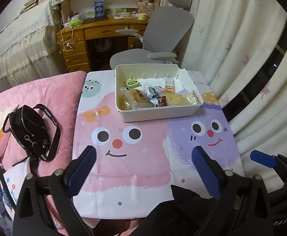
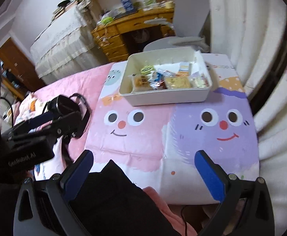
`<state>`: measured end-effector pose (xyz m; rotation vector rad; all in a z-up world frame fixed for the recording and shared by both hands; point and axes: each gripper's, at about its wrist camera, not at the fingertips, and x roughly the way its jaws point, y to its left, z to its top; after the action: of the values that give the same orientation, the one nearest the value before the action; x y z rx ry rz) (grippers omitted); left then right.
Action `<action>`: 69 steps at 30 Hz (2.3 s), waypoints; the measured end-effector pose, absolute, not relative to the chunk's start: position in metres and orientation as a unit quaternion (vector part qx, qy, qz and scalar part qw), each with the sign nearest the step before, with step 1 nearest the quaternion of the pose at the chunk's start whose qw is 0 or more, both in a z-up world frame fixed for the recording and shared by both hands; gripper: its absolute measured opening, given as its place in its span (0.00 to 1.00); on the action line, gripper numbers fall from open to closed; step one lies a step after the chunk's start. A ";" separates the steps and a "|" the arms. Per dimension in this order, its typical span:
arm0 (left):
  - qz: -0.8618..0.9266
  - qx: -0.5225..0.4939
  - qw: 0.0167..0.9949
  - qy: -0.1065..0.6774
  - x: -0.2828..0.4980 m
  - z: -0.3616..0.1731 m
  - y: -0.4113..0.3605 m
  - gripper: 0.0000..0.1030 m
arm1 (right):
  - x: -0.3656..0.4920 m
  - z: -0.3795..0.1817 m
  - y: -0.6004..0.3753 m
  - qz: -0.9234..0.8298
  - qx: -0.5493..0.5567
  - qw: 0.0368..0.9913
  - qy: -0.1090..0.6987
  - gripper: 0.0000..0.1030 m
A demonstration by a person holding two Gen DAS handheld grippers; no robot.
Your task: Organize snacks
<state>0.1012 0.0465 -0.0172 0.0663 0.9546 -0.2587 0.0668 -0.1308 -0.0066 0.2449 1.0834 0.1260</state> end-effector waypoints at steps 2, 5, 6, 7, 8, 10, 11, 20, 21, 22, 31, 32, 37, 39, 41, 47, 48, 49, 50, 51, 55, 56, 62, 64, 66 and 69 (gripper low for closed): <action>-0.120 0.031 0.882 0.455 0.096 -0.018 0.046 0.98 | 0.057 -0.003 -0.132 0.041 0.123 0.854 0.503 1.00; -0.110 0.028 0.883 0.455 0.090 -0.020 0.045 0.98 | 0.043 0.001 -0.133 0.025 0.132 0.863 0.487 1.00; -0.109 0.027 0.884 0.454 0.087 -0.021 0.045 0.98 | 0.040 0.001 -0.134 0.017 0.133 0.865 0.484 1.00; -0.108 0.027 0.885 0.453 0.085 -0.021 0.045 0.98 | 0.037 0.001 -0.134 0.012 0.132 0.865 0.483 1.00; -0.108 0.028 0.885 0.452 0.083 -0.021 0.045 0.98 | 0.035 0.000 -0.133 0.006 0.129 0.865 0.485 1.00; -0.108 0.029 0.886 0.450 0.079 -0.022 0.044 0.98 | 0.033 -0.001 -0.129 0.006 0.123 0.864 0.488 1.00; -0.106 0.030 0.887 0.449 0.077 -0.022 0.044 0.99 | 0.032 -0.002 -0.127 0.007 0.117 0.863 0.491 1.00; -0.088 0.020 0.892 0.443 0.073 -0.022 0.045 0.99 | 0.029 0.001 -0.124 0.011 0.098 0.868 0.486 1.00; -0.087 0.021 0.892 0.442 0.073 -0.022 0.044 0.99 | 0.030 0.001 -0.125 0.011 0.097 0.869 0.485 1.00; -0.086 0.021 0.892 0.443 0.073 -0.022 0.043 0.99 | 0.030 0.001 -0.125 0.011 0.097 0.870 0.484 1.00; -0.076 0.022 0.893 0.443 0.078 -0.024 0.038 0.99 | 0.035 0.001 -0.131 0.015 0.096 0.868 0.486 1.00; -0.075 0.022 0.893 0.444 0.080 -0.024 0.037 0.99 | 0.036 0.000 -0.132 0.016 0.096 0.868 0.487 1.00; -0.064 0.021 0.892 0.447 0.088 -0.025 0.037 0.99 | 0.048 -0.001 -0.132 0.022 0.091 0.865 0.493 1.00; -0.060 0.020 0.891 0.450 0.091 -0.027 0.037 0.99 | 0.051 -0.001 -0.131 0.024 0.089 0.864 0.494 1.00; -0.058 0.019 0.889 0.454 0.093 -0.029 0.037 0.99 | 0.053 -0.003 -0.131 0.027 0.088 0.862 0.498 1.00; -0.049 0.018 0.888 0.457 0.098 -0.033 0.034 0.99 | 0.058 -0.005 -0.132 0.029 0.085 0.860 0.502 1.00; -0.047 0.017 0.888 0.458 0.098 -0.033 0.034 0.99 | 0.059 -0.006 -0.132 0.030 0.084 0.859 0.503 1.00; -0.046 0.017 0.887 0.459 0.099 -0.034 0.034 0.99 | 0.060 -0.006 -0.133 0.031 0.084 0.859 0.504 1.00; -0.044 0.017 0.887 0.460 0.099 -0.035 0.033 0.99 | 0.061 -0.007 -0.134 0.033 0.084 0.858 0.506 1.00; -0.042 0.018 0.886 0.461 0.100 -0.035 0.032 0.99 | 0.063 -0.008 -0.135 0.034 0.084 0.857 0.507 1.00; -0.039 0.017 0.884 0.466 0.102 -0.038 0.030 0.99 | 0.067 -0.010 -0.138 0.037 0.082 0.854 0.512 1.00; -0.038 0.017 0.884 0.466 0.102 -0.038 0.030 0.99 | 0.068 -0.011 -0.139 0.037 0.082 0.854 0.513 1.00; -0.037 0.019 0.884 0.465 0.102 -0.038 0.027 0.99 | 0.069 -0.011 -0.141 0.037 0.083 0.854 0.513 1.00; -0.036 0.019 0.884 0.465 0.102 -0.038 0.026 0.99 | 0.069 -0.011 -0.141 0.037 0.083 0.854 0.513 1.00; -0.036 0.019 0.885 0.464 0.102 -0.038 0.025 0.99 | 0.069 -0.011 -0.141 0.037 0.083 0.854 0.513 1.00; -0.035 0.019 0.885 0.464 0.103 -0.038 0.025 0.99 | 0.069 -0.011 -0.141 0.038 0.082 0.854 0.513 1.00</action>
<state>0.1027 0.0246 -0.0377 0.0395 0.9654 -0.0722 0.0692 -0.1410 -0.0109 0.1733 1.0790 0.0793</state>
